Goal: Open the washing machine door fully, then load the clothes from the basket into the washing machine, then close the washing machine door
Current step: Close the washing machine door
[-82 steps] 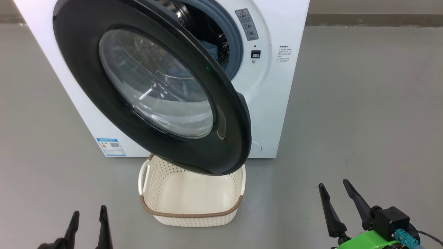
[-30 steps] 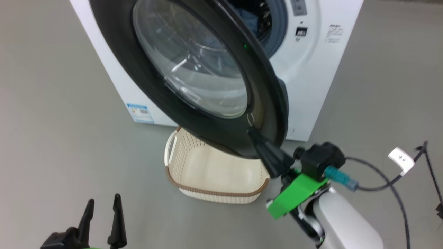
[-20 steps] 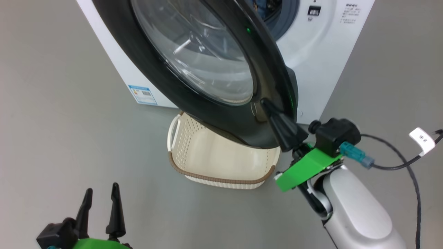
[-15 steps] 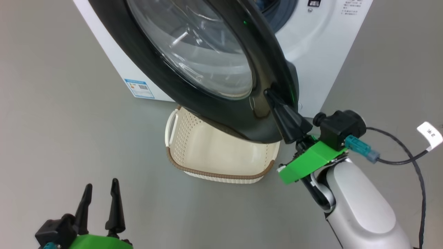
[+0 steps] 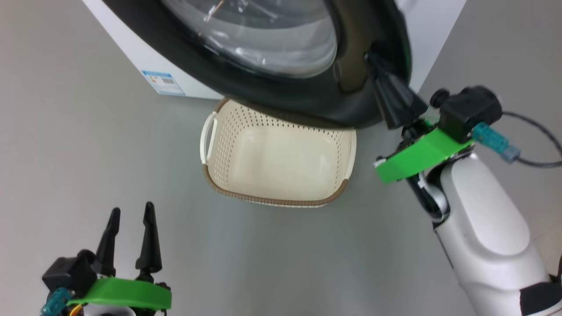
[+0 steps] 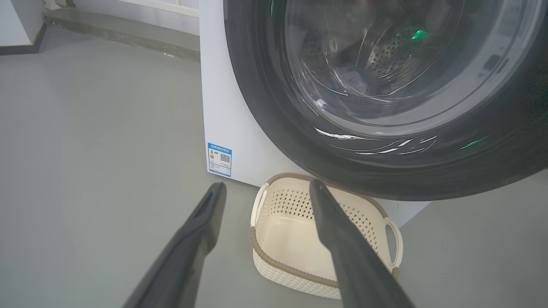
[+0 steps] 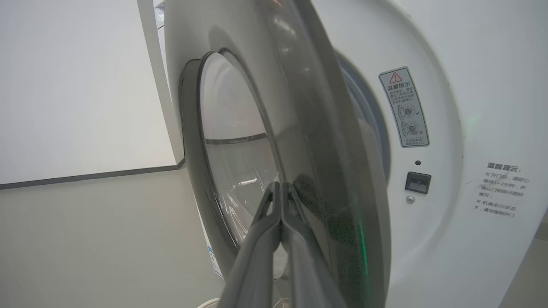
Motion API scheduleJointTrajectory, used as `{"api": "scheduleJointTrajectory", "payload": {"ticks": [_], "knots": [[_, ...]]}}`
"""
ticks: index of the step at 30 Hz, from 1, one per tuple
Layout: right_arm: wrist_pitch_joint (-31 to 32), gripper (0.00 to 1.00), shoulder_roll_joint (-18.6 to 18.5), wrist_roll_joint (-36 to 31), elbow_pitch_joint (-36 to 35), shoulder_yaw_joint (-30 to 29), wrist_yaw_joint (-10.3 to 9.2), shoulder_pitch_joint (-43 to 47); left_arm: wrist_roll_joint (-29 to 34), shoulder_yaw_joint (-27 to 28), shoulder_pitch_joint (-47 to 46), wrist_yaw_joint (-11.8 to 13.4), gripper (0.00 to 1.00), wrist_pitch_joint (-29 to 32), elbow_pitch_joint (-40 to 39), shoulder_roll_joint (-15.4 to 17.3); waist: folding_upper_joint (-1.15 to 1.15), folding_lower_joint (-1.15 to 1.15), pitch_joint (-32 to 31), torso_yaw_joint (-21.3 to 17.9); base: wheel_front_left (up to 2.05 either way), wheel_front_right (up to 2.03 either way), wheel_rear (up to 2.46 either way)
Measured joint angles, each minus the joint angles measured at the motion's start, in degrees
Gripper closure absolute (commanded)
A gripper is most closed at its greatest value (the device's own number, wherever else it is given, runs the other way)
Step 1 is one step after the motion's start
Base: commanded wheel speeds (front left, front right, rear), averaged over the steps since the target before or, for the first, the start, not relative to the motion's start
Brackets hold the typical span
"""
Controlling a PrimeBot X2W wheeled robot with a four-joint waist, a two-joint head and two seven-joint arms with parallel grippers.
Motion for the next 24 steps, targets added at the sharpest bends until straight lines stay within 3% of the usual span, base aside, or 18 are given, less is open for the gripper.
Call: {"api": "scheduleJointTrajectory", "payload": {"ticks": [17,24], "knots": [[-0.01,1.0,-5.33,-3.34,4.59,-1.74,0.0,-13.62,-0.86,-2.03,-4.16,-1.2,0.0,0.0,-0.65,-0.26,0.0,0.0,7.94,2.34,0.0,0.0,0.0],[-0.01,1.0,-7.54,-5.92,7.31,-5.77,0.0,-18.8,-1.45,-5.23,-5.35,-1.44,0.0,0.0,-1.88,-0.34,0.0,0.0,9.22,4.83,0.0,0.0,0.0]]}}
